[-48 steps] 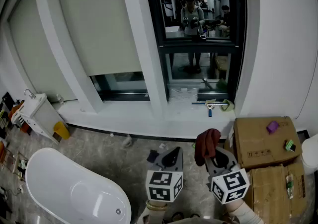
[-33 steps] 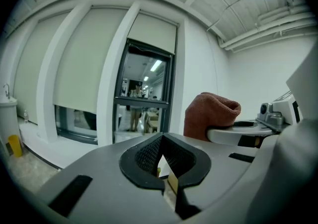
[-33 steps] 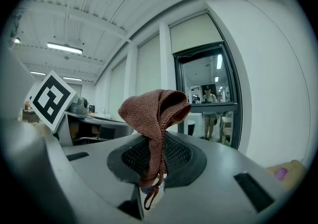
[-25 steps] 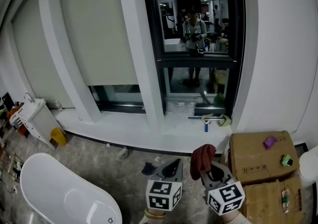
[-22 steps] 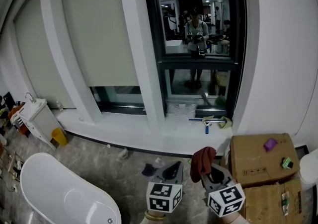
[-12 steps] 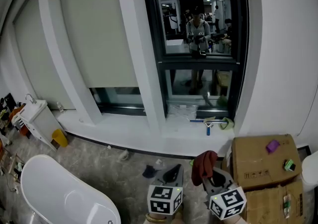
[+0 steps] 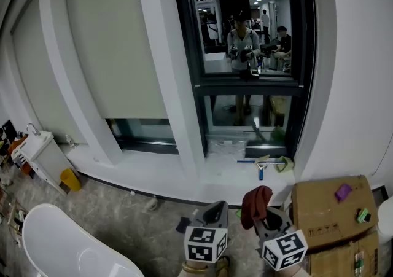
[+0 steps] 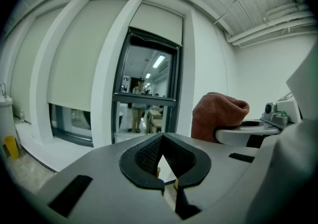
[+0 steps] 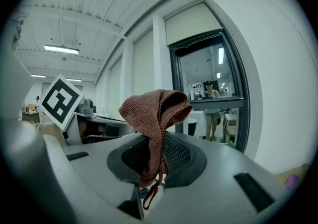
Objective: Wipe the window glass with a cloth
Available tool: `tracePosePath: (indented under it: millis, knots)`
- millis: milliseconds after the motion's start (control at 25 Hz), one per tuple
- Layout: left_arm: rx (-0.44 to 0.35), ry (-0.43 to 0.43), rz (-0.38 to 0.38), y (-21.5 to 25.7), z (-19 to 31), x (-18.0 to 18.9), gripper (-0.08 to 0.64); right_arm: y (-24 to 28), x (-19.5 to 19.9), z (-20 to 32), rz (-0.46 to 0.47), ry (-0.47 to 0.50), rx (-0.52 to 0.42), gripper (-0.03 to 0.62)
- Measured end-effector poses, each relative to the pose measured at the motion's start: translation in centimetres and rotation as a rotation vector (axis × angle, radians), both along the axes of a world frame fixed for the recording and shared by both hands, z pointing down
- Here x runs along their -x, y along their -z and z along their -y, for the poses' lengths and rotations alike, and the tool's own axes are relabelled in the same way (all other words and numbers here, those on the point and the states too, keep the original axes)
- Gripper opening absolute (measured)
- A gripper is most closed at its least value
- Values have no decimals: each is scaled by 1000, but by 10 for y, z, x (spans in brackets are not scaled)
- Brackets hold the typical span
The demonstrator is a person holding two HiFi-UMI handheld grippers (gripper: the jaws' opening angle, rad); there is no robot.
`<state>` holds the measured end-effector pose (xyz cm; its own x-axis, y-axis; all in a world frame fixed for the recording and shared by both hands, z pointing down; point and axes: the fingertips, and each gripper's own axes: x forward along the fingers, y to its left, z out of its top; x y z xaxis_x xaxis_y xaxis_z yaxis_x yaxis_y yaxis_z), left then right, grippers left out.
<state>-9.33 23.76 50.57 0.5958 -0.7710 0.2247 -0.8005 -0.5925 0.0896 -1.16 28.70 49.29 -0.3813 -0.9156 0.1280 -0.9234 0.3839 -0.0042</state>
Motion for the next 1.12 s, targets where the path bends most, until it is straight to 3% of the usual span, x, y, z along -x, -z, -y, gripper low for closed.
tracePosePath:
  millis: [640, 1120]
  knots:
    - [-30, -79, 32, 23, 166, -4, 5, 22, 9, 167, -25, -37, -32, 51]
    - [-18, -139, 27, 16, 238, -12, 5, 16, 9, 240, -30, -88, -22, 51]
